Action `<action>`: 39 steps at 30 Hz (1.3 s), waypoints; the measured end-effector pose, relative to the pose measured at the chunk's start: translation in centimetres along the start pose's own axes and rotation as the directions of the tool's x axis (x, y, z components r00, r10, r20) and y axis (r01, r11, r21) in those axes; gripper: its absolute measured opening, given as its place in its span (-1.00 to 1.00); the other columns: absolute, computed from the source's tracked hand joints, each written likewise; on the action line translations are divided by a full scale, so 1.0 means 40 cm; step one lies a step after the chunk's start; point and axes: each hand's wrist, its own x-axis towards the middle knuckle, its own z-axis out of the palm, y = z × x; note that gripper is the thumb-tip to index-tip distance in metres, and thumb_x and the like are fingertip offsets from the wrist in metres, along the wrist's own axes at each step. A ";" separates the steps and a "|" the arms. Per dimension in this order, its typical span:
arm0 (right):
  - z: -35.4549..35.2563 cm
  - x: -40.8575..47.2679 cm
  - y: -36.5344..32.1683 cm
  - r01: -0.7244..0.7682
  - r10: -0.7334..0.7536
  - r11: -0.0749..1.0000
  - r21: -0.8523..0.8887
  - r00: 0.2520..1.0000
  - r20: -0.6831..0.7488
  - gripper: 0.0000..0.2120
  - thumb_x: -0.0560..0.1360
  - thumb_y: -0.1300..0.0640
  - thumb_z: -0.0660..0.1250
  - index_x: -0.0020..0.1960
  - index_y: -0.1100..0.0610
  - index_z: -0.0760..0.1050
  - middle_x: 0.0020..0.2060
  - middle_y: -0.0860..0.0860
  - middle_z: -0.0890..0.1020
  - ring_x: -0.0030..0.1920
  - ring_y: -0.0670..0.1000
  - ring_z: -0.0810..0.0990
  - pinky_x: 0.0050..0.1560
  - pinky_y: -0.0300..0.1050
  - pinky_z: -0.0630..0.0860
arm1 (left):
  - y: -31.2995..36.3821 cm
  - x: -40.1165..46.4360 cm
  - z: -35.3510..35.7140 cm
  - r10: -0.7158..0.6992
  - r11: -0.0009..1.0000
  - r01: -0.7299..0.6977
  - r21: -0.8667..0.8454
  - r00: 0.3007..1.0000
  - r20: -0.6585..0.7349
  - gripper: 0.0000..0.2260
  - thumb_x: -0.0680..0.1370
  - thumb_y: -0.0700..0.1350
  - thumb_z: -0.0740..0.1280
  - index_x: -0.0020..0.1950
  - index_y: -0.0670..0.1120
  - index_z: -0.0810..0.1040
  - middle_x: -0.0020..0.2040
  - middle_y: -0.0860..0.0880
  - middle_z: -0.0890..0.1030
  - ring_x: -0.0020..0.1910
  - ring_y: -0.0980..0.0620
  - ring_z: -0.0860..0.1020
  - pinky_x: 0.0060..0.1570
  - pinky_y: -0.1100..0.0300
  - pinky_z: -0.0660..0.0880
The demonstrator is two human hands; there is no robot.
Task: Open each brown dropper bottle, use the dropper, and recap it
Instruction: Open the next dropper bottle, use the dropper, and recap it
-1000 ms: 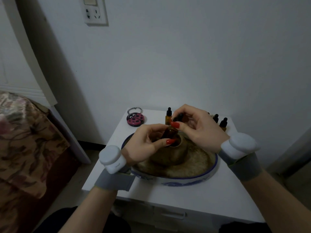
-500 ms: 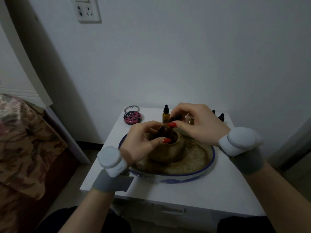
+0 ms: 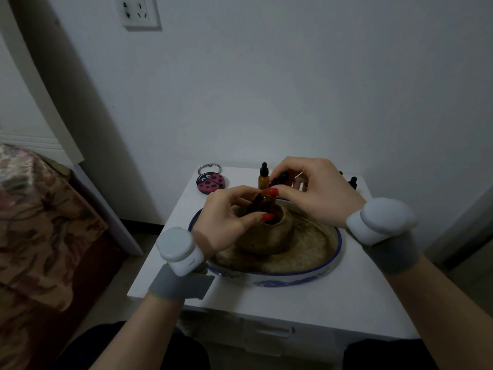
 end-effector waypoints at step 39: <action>0.016 0.002 0.001 -0.144 0.288 0.785 0.602 0.946 -0.149 -0.69 0.29 -0.02 0.48 -0.06 0.15 0.65 -0.17 0.05 0.72 -0.30 -0.22 0.60 -0.37 -0.46 0.42 | 0.028 -0.006 0.002 -0.049 0.985 0.044 -0.169 0.998 -0.027 -0.67 0.40 -0.12 0.50 0.16 -0.10 0.63 -0.03 0.03 0.69 -0.08 0.09 0.63 0.03 0.27 0.57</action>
